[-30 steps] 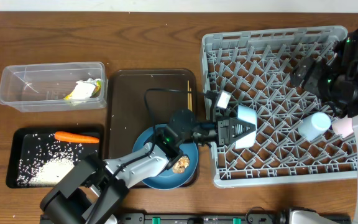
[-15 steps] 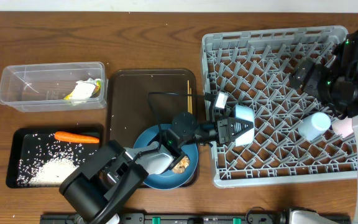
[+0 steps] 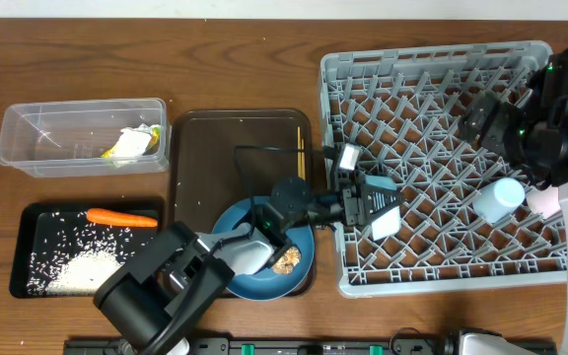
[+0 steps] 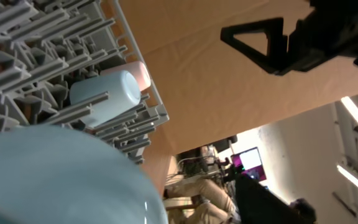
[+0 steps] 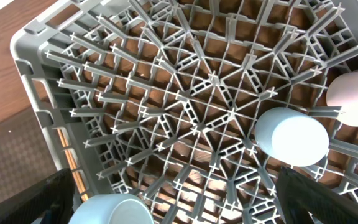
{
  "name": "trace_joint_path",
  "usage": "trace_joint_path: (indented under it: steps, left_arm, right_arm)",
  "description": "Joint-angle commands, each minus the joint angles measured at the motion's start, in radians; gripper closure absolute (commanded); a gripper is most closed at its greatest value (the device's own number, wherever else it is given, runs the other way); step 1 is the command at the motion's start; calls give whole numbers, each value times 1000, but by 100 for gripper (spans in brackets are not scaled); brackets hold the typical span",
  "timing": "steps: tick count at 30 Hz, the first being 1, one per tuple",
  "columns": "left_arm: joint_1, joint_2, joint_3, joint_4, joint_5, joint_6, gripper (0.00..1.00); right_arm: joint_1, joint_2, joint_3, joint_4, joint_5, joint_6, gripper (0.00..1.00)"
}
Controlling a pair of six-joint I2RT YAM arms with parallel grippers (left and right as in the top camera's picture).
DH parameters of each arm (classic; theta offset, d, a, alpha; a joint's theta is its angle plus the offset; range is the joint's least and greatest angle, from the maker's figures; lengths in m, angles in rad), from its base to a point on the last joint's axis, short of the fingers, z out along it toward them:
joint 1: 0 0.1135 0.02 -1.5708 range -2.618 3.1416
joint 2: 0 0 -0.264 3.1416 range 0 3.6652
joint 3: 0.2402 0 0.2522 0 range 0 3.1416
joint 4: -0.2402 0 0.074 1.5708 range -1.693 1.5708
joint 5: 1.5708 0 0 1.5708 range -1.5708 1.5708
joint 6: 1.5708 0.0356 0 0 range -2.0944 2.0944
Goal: Sort waste into correct bins and load items into the dishwasher rack
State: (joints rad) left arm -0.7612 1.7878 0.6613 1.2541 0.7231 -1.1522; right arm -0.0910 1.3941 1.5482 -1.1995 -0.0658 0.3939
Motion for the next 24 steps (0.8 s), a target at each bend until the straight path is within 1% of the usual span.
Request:
trace_joint_path:
  steps: [1, 4, 6, 7, 12, 16, 24]
  left_arm:
    - [37, 8, -3, 4, 55, 10, 39]
    - [66, 7, -3, -1, 90, 10, 39]
    - [86, -2, -3, -48, 105, 10, 39]
    - [95, -11, -3, -93, 105, 11, 39]
    - [131, -62, -3, -292, 107, 88, 39]
    - [156, -132, -3, -456, 93, 179, 39]
    - [201, -340, -3, -870, -50, 362, 39]
  right_arm:
    - [-2, -2, 5, -3, 14, -10, 4]
    - [-2, -2, 5, -3, 14, -10, 4]
    - [-2, -2, 5, -3, 14, -10, 3]
    - [-2, -2, 5, -3, 14, -10, 4]
    - [-2, -2, 5, -5, 14, -10, 3]
    - [-2, -2, 5, -5, 14, -10, 4]
    - [-2, -2, 5, -5, 14, -10, 3]
